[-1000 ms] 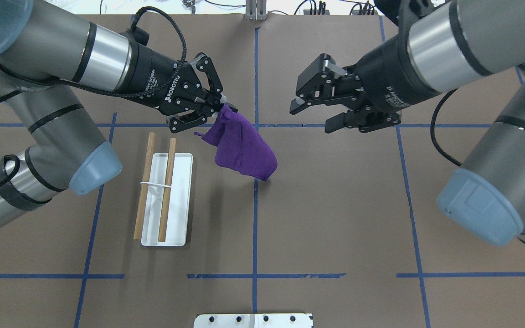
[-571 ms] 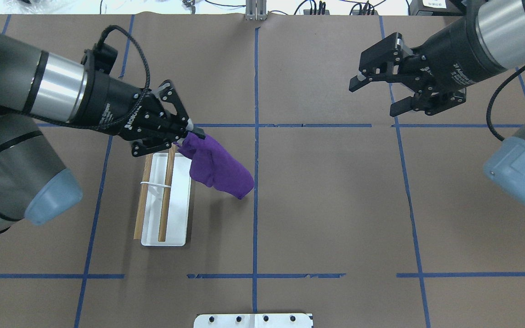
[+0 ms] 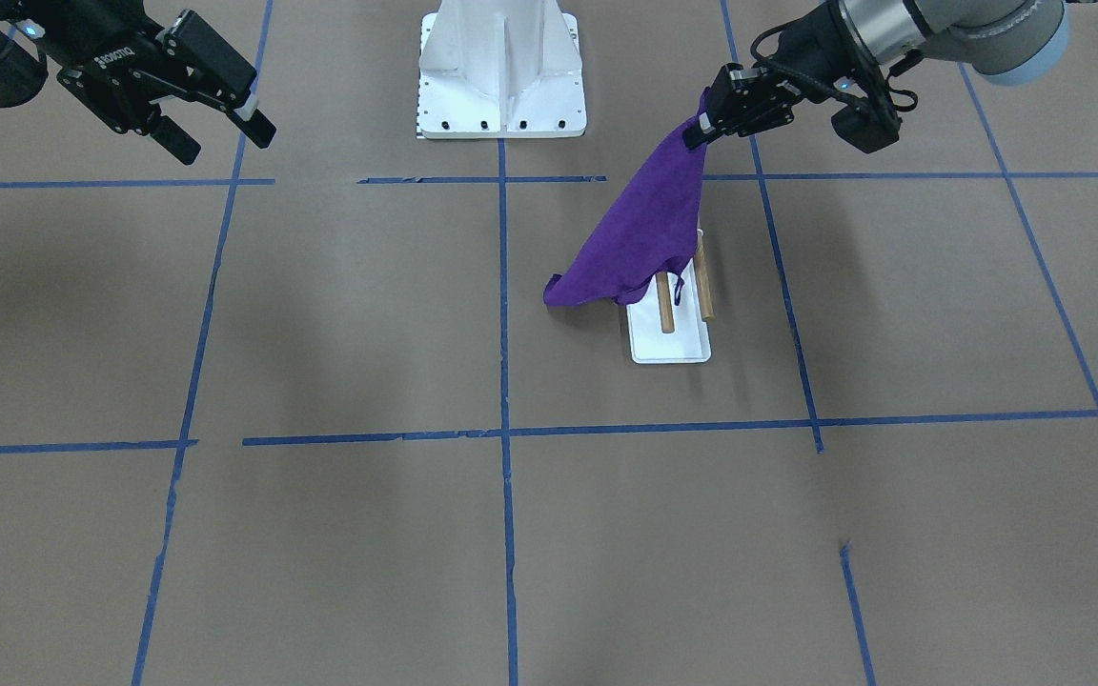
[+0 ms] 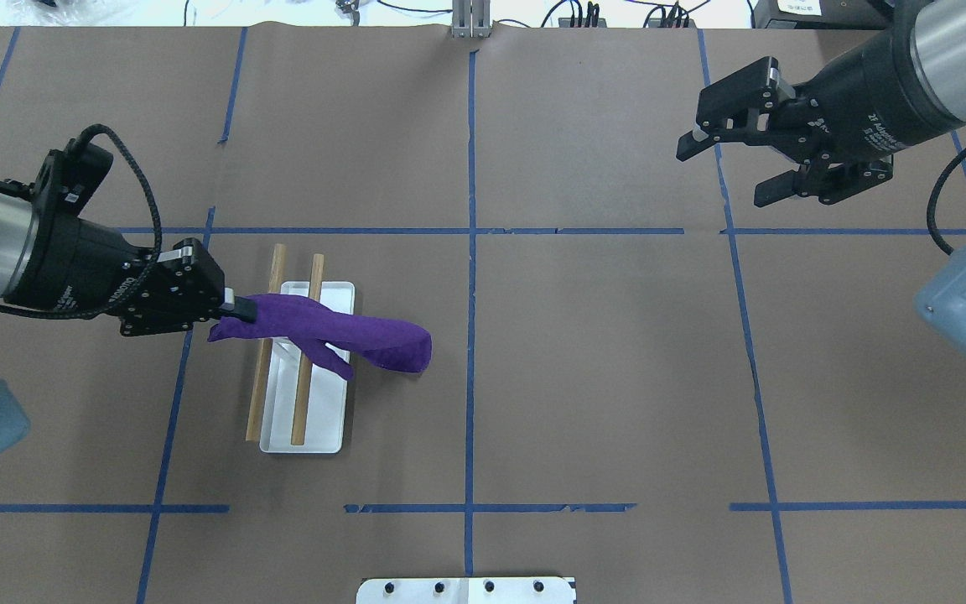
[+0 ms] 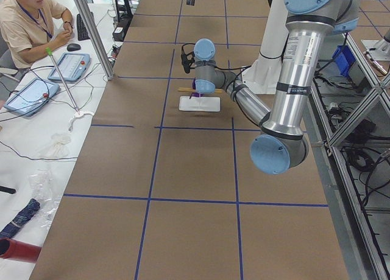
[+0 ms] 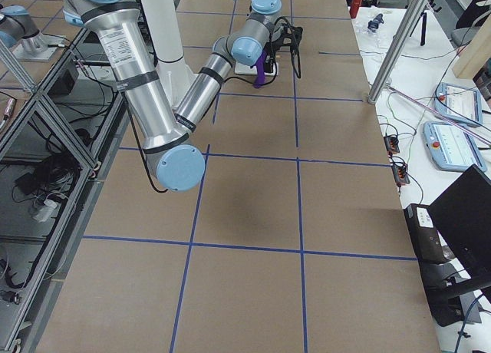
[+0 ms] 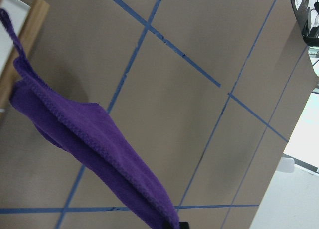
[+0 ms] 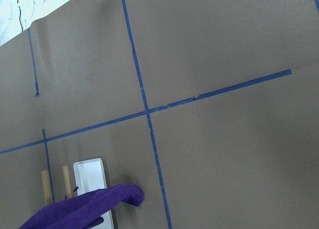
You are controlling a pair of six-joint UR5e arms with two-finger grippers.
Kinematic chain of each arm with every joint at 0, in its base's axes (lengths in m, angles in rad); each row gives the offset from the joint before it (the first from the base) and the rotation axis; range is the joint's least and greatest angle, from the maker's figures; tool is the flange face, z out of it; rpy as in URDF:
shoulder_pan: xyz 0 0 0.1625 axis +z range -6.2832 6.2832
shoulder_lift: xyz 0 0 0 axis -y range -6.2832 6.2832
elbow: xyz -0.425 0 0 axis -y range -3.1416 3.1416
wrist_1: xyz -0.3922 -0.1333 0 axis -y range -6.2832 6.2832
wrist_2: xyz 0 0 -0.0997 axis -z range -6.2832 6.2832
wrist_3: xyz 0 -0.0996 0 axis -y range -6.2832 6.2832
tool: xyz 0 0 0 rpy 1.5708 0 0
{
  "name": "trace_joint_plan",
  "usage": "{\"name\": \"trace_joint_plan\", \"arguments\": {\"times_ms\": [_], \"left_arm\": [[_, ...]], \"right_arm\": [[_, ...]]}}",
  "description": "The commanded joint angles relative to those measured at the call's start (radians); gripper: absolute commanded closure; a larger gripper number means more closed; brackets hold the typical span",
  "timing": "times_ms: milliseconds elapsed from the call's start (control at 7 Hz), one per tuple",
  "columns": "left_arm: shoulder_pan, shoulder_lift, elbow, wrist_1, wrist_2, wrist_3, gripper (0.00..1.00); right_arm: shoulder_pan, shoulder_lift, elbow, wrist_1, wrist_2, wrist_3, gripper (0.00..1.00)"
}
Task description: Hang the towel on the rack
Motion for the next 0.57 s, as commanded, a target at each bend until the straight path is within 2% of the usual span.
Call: {"name": "trace_joint_plan", "arguments": {"times_ms": [0,143,429], "left_arm": [[-0.066,0.137,-0.003,-0.002,-0.028,0.200,1.00],[-0.085,0.170,0.005,-0.001,-0.028,0.261,1.00],[-0.085,0.173,0.035,-0.002,-0.027,0.268,1.00]], "right_arm": [[0.001,-0.007,0.002,0.001,-0.002,0.000,0.00],[0.002,-0.007,0.004,0.001,0.000,0.000,0.00],[0.008,-0.014,0.002,0.001,0.000,-0.002,0.00]]}}
